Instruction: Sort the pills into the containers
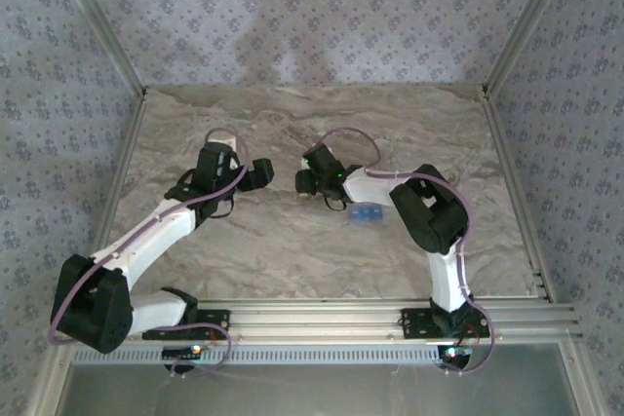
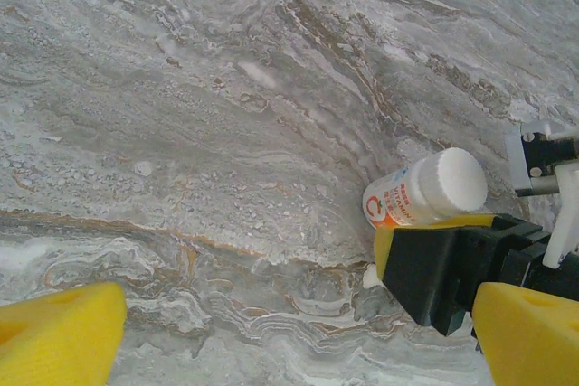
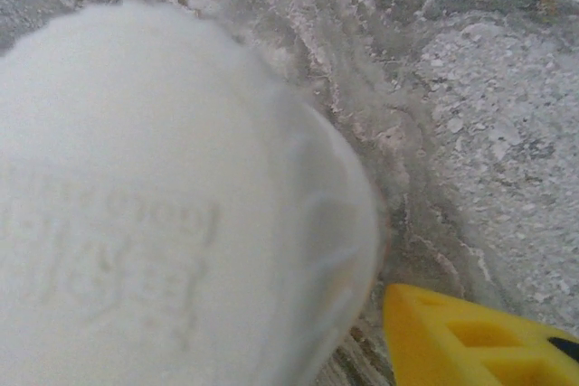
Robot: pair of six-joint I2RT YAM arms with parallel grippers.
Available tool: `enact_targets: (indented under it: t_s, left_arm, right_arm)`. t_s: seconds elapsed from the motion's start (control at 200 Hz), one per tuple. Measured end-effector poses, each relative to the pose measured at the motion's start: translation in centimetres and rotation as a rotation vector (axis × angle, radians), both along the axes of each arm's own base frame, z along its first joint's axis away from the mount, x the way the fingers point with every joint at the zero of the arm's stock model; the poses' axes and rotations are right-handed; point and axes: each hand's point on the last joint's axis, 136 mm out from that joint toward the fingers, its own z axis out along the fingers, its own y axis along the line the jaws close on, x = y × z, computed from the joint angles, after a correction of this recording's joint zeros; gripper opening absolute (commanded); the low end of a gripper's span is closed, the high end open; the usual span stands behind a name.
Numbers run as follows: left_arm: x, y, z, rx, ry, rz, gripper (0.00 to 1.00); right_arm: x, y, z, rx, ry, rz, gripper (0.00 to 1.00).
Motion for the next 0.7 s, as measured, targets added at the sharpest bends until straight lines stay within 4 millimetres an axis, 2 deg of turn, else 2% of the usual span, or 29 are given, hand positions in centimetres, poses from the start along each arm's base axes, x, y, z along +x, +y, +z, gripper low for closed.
enact_targets:
  t_s: [0.215, 0.46, 0.585, 0.7]
  left_arm:
    - [0.1, 0.0, 0.1, -0.002, -0.004, 0.0, 0.98]
    - [0.1, 0.0, 0.1, -0.002, -0.005, 0.0, 0.98]
    - [0.0, 0.0, 0.1, 0.005, -0.006, -0.004, 0.98]
    - [0.0, 0.1, -0.1, 0.016, -0.003, -0.01, 0.98]
  right_arm:
    - [-2.1, -1.3, 1.0, 0.016, 0.009, 0.012, 0.69]
    - [-4.7, -4.0, 5.4, 0.063, -0.041, 0.005, 0.72]
    - [-5.7, -7.1, 6.4, 0.066, -0.044, -0.039, 0.77]
    - [-6.6, -12.0, 5.7, 0.049, -0.015, -0.133, 0.86]
